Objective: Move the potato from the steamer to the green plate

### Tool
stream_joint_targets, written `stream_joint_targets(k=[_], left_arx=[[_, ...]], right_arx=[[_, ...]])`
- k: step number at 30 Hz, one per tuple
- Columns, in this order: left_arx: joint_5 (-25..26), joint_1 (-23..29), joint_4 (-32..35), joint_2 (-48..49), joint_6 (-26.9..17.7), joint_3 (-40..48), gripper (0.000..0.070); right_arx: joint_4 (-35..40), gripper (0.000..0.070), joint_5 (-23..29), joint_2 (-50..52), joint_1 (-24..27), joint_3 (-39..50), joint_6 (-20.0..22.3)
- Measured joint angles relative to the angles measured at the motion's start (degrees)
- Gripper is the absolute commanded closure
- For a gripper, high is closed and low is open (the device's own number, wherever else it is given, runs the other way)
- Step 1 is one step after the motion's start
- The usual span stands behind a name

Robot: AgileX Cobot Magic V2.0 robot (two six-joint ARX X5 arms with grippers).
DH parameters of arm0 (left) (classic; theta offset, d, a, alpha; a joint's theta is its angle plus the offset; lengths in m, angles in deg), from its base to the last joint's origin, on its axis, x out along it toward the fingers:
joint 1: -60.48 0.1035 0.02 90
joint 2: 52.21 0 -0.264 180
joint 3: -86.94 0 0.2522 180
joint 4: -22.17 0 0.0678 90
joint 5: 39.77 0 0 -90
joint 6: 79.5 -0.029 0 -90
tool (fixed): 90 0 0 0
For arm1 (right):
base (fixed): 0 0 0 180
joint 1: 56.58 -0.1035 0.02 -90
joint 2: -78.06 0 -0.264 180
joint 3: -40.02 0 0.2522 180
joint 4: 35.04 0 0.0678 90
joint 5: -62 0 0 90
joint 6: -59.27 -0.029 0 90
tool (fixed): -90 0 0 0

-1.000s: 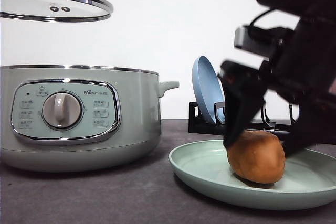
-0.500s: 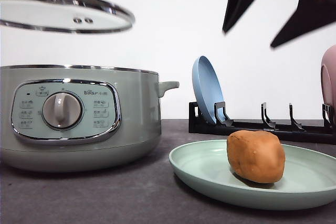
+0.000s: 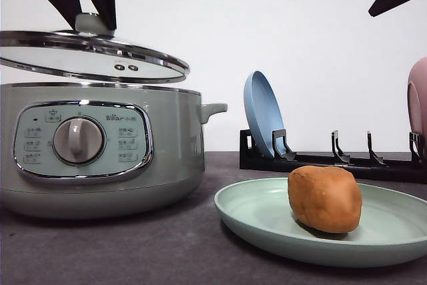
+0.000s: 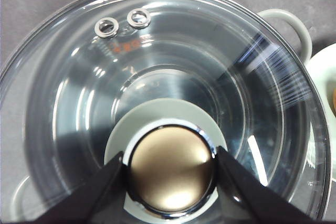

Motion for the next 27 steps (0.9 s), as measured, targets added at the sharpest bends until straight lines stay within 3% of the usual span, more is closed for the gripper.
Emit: stream_joint_targets(k=[27], left_arx=[[0.0,-0.7,2.2,-3.3,0.0,0.0,0.0699]], right_arx=[[-0.4,0.0124,0.0,0.0,0.0,0.0,0.0]])
